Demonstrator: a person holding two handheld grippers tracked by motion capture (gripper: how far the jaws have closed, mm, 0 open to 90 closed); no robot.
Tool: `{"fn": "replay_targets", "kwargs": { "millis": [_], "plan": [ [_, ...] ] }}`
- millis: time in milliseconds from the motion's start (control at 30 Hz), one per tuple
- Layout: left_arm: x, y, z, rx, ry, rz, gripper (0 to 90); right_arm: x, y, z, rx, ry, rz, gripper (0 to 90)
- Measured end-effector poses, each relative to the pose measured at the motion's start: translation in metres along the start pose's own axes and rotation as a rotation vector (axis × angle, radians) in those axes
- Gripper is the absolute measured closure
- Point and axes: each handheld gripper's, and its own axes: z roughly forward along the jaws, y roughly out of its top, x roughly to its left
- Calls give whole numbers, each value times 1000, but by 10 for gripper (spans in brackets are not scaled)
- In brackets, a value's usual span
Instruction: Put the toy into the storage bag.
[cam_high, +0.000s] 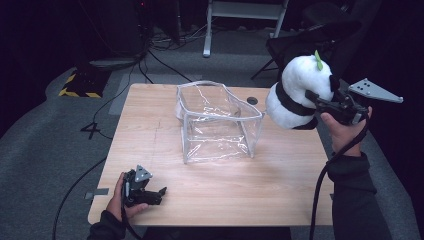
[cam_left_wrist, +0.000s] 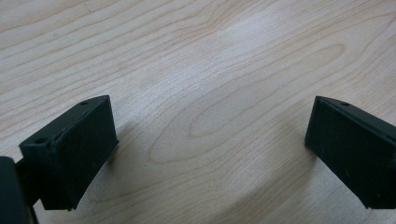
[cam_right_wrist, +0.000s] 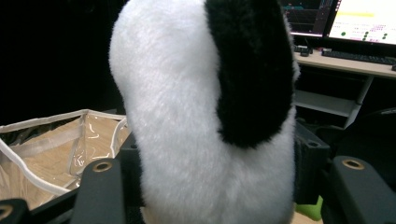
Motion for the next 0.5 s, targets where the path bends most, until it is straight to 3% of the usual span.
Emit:
{"fn": "replay_targets", "kwargs": {
  "millis": [500],
  "plan": [
    [0,0,0,1,0,-1,22,12,27,5,-29,6,-31,395]
  ]
}}
